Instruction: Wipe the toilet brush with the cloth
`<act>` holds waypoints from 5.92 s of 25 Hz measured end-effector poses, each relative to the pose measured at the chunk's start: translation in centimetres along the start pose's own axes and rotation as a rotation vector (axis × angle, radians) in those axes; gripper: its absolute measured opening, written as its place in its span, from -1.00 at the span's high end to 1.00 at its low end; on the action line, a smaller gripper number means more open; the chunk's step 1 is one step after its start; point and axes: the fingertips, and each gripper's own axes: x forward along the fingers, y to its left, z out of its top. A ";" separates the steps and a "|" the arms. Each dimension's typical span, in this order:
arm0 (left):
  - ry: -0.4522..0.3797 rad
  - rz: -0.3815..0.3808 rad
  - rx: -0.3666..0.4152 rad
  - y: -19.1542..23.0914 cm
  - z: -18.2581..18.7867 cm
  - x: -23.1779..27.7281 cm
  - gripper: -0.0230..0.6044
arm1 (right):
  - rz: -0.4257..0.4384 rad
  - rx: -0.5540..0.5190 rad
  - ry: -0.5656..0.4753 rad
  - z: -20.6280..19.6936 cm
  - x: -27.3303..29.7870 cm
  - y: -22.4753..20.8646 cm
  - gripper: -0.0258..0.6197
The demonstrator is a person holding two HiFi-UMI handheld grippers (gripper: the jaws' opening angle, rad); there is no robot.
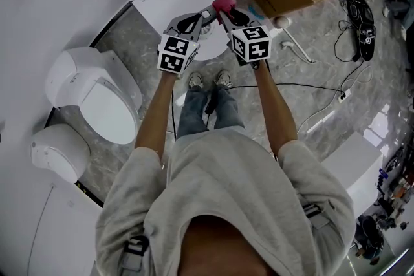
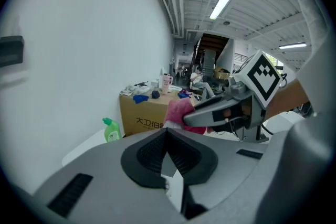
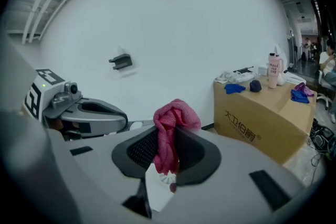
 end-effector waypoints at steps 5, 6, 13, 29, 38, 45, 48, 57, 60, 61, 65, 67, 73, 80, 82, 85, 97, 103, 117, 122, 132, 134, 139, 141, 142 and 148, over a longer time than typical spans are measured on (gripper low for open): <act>-0.003 0.002 0.000 0.2 0.1 0.1 0.87 | 0.025 0.015 0.059 -2.4 0.9 0.1 0.61; -0.002 0.003 -0.001 0.2 0.1 0.1 0.87 | 0.029 0.020 0.070 -2.8 1.1 0.1 0.61; -0.006 0.004 -0.006 0.3 0.2 0.2 0.87 | 0.044 0.050 0.147 -6.0 2.2 0.0 0.61; -0.009 0.003 -0.011 0.5 0.3 0.5 0.87 | 0.083 0.064 0.297 -12.3 2.7 1.7 0.61; -0.002 0.004 -0.015 0.6 0.3 0.5 0.87 | 0.055 0.070 0.266 -12.1 1.5 1.9 0.61; 0.004 0.007 -0.010 0.5 0.3 0.5 0.87 | -0.008 0.036 0.115 -6.2 -1.0 0.3 0.61; 0.007 0.006 -0.008 0.5 0.3 0.5 0.87 | -0.035 0.029 0.039 -3.2 -2.5 -0.2 0.61; 0.011 0.007 -0.004 0.3 0.2 0.5 0.87 | -0.067 0.035 -0.007 -1.4 -3.2 0.4 0.61; 0.008 0.006 -0.005 0.3 0.2 0.5 0.87 | -0.063 0.029 0.029 -2.6 -2.4 1.0 0.61; 0.007 0.007 -0.006 0.3 0.2 0.5 0.87 | -0.063 0.025 0.043 -3.0 -2.1 1.2 0.61; 0.006 0.009 -0.010 0.2 0.2 0.4 0.87 | -0.056 0.036 0.079 -4.4 -1.3 1.6 0.61; 0.005 0.013 -0.013 0.3 0.1 0.4 0.87 | -0.055 0.041 0.092 -4.8 -0.8 1.6 0.61; 0.005 0.020 -0.019 0.7 0.1 0.4 0.87 | -0.052 0.070 0.148 -6.6 0.8 1.4 0.61; 0.000 0.021 -0.025 1.0 0.3 0.5 0.87 | -0.036 0.089 0.232 -9.2 2.6 1.2 0.61; 0.000 0.022 -0.027 1.1 0.3 0.5 0.87 | -0.033 0.096 0.249 -9.7 3.0 1.2 0.61; 0.001 0.021 -0.029 1.1 0.4 0.6 0.87 | -0.027 0.107 0.275 -10.6 3.5 1.2 0.61; -0.003 0.022 -0.016 1.0 0.5 0.7 0.87 | -0.032 0.110 0.349 -14.1 3.0 0.8 0.61; -0.003 0.022 -0.016 1.0 0.4 0.6 0.87 | -0.051 0.096 0.244 -11.9 0.5 0.9 0.61; 0.005 0.017 -0.005 0.8 0.4 0.7 0.87 | -0.007 -0.095 0.031 -3.1 -2.4 4.7 0.61; 0.013 0.010 -0.004 0.9 0.4 0.7 0.87 | 0.001 -0.096 0.061 -4.0 -1.4 5.1 0.61; 0.007 0.010 -0.004 0.9 0.4 0.8 0.87 | 0.027 -0.109 0.162 -7.1 1.0 5.3 0.61; 0.006 0.013 -0.006 1.0 0.4 0.8 0.87 | 0.034 -0.112 0.173 -7.4 1.4 5.3 0.61; 0.004 0.018 -0.012 1.3 0.5 0.9 0.87 | 0.049 -0.116 0.178 -7.5 1.9 5.2 0.61; 0.004 0.019 -0.013 1.4 0.5 0.9 0.87 | 0.050 -0.114 0.179 -7.5 1.9 5.2 0.61; 0.004 0.019 -0.014 1.4 0.5 0.9 0.87 | 0.049 -0.113 0.180 -7.5 1.8 5.3 0.61; 0.001 0.023 -0.008 1.3 0.5 0.9 0.87 | 0.047 -0.125 0.169 -7.2 1.0 5.3 0.61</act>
